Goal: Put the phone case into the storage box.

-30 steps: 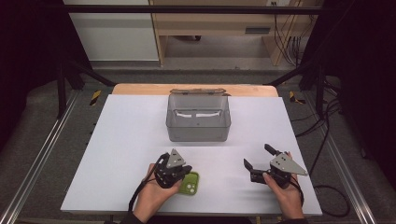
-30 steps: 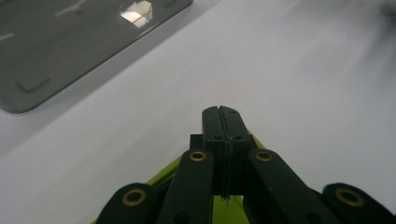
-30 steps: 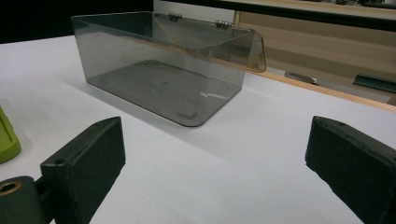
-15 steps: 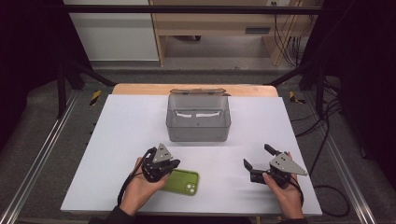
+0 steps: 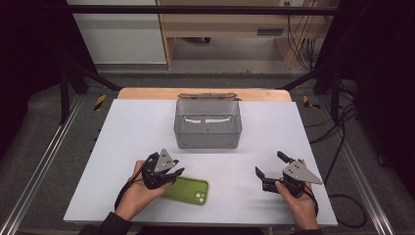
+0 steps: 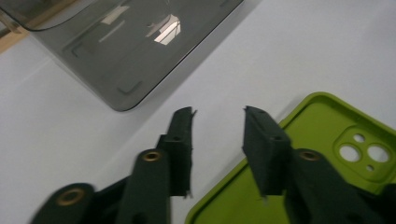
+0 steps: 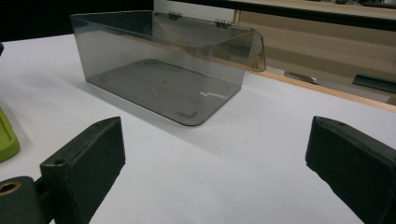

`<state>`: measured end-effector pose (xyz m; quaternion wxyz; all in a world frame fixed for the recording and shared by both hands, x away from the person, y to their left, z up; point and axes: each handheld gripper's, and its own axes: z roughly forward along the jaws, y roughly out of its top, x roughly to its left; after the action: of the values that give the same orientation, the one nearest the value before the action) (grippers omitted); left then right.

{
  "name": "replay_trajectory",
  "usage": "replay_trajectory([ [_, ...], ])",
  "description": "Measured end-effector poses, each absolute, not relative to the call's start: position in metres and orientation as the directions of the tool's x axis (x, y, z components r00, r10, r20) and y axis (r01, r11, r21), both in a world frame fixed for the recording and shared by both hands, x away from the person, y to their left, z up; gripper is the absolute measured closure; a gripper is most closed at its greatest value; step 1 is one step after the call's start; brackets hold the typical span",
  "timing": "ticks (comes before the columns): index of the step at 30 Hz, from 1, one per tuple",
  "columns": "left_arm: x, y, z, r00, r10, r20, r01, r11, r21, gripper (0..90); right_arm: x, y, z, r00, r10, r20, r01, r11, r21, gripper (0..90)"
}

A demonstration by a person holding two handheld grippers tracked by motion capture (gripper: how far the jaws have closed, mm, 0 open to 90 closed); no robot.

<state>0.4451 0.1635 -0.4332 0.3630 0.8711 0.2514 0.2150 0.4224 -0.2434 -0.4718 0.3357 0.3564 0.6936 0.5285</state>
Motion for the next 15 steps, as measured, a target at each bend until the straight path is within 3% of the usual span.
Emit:
replay_trajectory([
  [5, 0.451, 0.168, -0.439, 0.804, 0.563, 0.192, 0.262, -0.625, 0.735, 32.1, 0.422, -0.243, -0.472, -0.521, 0.849, -0.088, 0.14, 0.187, 0.972, 4.7],
  [9, 0.456, 0.172, -0.444, 0.823, 0.537, 0.185, 0.243, -0.628, 0.739, 14.9, 0.422, -0.243, -0.472, -0.521, 0.849, -0.088, 0.141, 0.187, 0.972, 4.7],
  [15, 0.463, 0.177, -0.452, 0.844, 0.518, 0.136, 0.275, -0.637, 0.72, 5.3, 0.422, -0.243, -0.472, -0.521, 0.849, -0.087, 0.145, 0.188, 0.971, 4.7],
])
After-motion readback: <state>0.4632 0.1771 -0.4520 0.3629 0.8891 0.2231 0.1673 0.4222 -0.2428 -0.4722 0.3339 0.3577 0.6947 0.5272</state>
